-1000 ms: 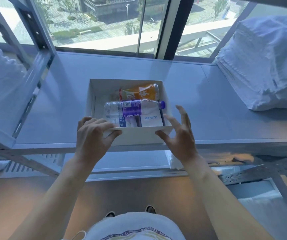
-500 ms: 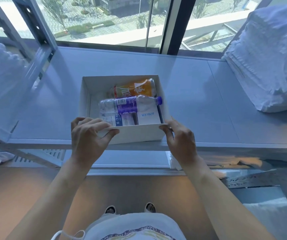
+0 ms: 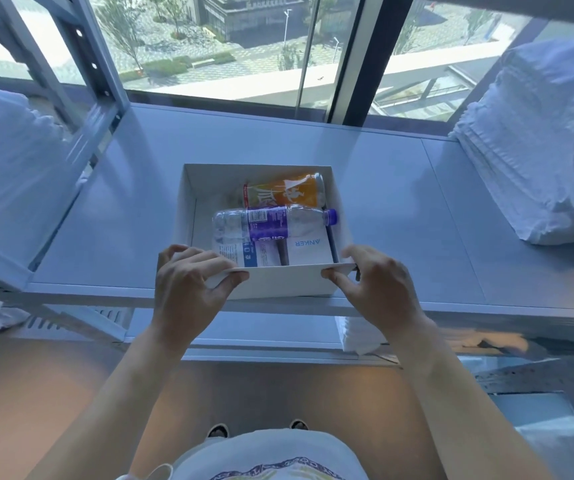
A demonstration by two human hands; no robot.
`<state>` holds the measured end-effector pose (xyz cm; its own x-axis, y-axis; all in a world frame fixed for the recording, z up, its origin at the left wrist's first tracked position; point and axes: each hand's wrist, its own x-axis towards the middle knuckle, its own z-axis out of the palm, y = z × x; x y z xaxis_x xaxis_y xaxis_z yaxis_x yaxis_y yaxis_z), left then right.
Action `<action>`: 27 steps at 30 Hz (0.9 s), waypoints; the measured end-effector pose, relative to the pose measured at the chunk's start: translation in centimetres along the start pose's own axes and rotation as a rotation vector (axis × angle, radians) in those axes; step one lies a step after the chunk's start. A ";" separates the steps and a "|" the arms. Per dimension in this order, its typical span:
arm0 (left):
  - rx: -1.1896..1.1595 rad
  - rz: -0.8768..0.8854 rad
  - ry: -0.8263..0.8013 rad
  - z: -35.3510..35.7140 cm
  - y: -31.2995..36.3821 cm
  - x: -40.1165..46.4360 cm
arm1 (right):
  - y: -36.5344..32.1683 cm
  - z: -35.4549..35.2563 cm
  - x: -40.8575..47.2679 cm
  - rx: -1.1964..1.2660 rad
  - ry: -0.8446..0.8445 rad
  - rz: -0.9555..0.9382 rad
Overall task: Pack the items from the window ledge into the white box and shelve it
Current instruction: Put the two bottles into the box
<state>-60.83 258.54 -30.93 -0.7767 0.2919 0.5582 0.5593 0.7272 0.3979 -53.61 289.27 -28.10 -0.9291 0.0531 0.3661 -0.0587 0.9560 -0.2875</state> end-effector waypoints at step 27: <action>0.119 -0.064 -0.084 -2.1 -1.3 1.3 | -2.4 0.0 0.8 -0.052 -0.058 -0.019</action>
<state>-61.99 256.70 -29.19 -0.8337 0.2900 0.4699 0.4736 0.8132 0.3383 -54.19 287.00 -27.07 -0.9477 0.0192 0.3186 -0.0591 0.9703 -0.2345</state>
